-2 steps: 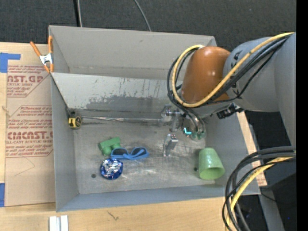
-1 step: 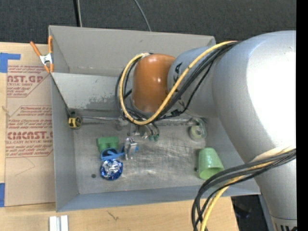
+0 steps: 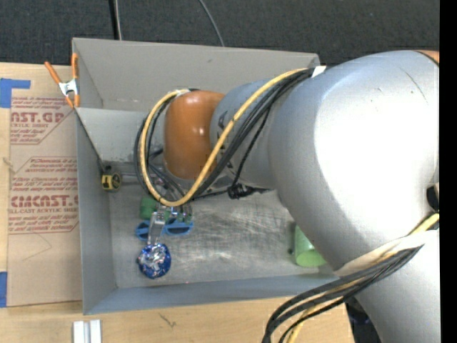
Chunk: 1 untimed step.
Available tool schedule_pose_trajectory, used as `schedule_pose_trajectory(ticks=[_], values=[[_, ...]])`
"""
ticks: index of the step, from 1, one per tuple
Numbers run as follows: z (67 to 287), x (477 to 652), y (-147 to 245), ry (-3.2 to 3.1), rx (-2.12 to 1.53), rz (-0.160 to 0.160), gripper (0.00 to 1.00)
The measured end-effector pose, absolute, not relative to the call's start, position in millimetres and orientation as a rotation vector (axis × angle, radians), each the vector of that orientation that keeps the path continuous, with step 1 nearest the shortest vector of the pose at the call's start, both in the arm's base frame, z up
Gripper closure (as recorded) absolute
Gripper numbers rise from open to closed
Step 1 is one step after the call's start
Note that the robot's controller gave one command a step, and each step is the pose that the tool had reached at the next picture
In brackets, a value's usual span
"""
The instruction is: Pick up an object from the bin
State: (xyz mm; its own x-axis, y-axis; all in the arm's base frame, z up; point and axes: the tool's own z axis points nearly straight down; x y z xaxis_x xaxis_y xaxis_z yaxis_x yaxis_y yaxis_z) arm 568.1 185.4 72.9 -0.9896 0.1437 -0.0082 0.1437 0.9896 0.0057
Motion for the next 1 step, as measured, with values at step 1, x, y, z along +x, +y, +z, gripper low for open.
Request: schedule_pose_trajectory(ticks=[1], values=[[74.9, 569.8, 184.5, 3.122, 0.227, 0.009, 1.00]])
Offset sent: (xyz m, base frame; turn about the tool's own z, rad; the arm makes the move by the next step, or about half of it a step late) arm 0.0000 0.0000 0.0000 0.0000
